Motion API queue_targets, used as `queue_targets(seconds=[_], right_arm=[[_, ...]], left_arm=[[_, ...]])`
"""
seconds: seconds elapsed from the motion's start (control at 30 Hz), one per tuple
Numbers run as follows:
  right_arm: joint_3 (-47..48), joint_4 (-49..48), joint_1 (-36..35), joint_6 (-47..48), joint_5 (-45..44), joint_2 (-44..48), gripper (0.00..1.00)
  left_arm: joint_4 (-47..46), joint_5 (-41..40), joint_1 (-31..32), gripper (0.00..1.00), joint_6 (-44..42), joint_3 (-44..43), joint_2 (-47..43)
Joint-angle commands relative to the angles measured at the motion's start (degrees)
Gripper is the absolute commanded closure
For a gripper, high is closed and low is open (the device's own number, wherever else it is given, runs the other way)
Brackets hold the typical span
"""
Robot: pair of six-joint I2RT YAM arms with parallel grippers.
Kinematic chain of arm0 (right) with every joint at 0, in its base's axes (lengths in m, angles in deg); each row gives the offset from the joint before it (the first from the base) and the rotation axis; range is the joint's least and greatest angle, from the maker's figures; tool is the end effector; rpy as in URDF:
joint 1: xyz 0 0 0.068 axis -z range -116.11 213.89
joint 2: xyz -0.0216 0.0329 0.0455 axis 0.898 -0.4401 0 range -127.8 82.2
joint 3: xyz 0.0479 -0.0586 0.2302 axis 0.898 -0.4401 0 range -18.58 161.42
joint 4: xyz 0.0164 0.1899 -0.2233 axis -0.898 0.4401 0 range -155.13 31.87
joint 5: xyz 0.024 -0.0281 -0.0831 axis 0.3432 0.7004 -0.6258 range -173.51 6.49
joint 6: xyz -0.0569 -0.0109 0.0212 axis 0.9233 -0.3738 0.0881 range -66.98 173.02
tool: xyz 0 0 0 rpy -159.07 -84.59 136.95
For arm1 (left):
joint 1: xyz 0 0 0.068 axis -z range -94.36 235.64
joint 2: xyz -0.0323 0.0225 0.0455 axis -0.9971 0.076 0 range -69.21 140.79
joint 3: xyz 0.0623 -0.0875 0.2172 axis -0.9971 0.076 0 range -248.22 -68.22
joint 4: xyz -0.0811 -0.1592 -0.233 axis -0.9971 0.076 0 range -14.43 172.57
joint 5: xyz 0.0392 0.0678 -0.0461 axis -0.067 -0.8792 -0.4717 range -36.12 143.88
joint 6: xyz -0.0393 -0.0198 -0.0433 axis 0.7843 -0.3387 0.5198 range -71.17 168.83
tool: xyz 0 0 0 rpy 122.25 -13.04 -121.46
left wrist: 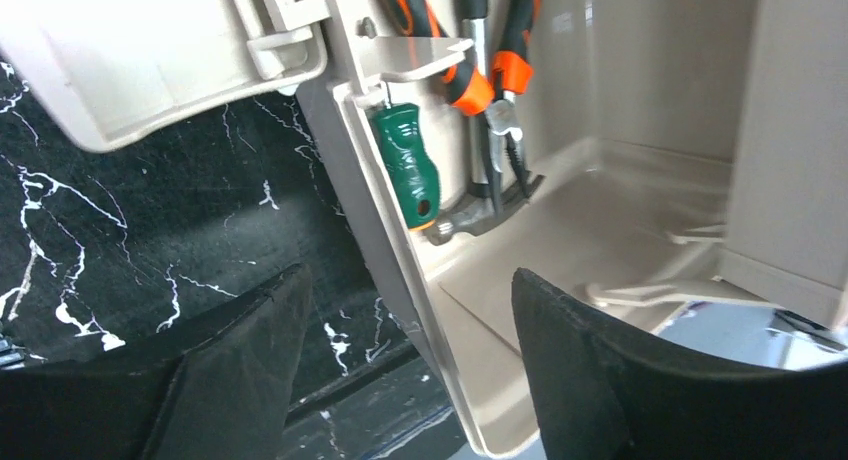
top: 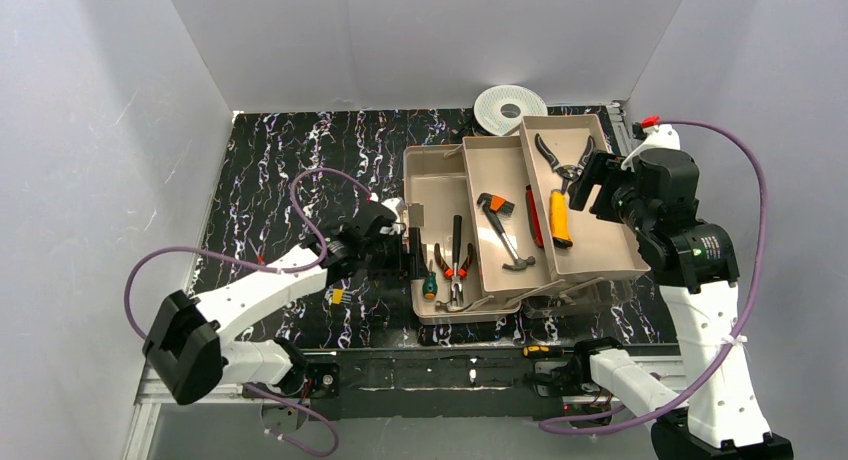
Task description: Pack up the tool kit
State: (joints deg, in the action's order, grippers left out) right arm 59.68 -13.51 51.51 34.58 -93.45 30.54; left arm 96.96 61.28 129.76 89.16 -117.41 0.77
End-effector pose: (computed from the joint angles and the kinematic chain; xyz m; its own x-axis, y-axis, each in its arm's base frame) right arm 0.2041 0.0366 0.4238 -0.4102 0.2288 -0.8828 0.0752 0.9732 0.2173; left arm 0.2196 -0.2213 0.2082 -0.8585 -0.0614 -0.5090 0.2667 0.7945 -0.5456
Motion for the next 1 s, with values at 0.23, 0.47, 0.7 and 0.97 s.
queue_targets(seconds=[0.23,0.47,0.7,0.97], right_arm=[[-5.08,-5.65,1.18,-6.46,-16.2,6.2,0.22],[-6.57,-6.75,4.14,-7.52,-16.18,8.9,0.24],[-9.61,-8.47,11.23,-8.84,-1.91,4.83,0.24],[-21.78,-19.81,26.24,-13.3,29.44,-0.88,0.25]], left_arm=[[1.77,-12.11,-1.0,1.0,3.59,-1.19,2.92],[6.23,-12.53,-13.77,1.0,5.77,3.22,-8.31],[10.19,-14.98,-16.53,1.0,7.99,5.48,-14.72],[10.59,-14.39,-18.6,1.0,7.41,6.48,-15.75]])
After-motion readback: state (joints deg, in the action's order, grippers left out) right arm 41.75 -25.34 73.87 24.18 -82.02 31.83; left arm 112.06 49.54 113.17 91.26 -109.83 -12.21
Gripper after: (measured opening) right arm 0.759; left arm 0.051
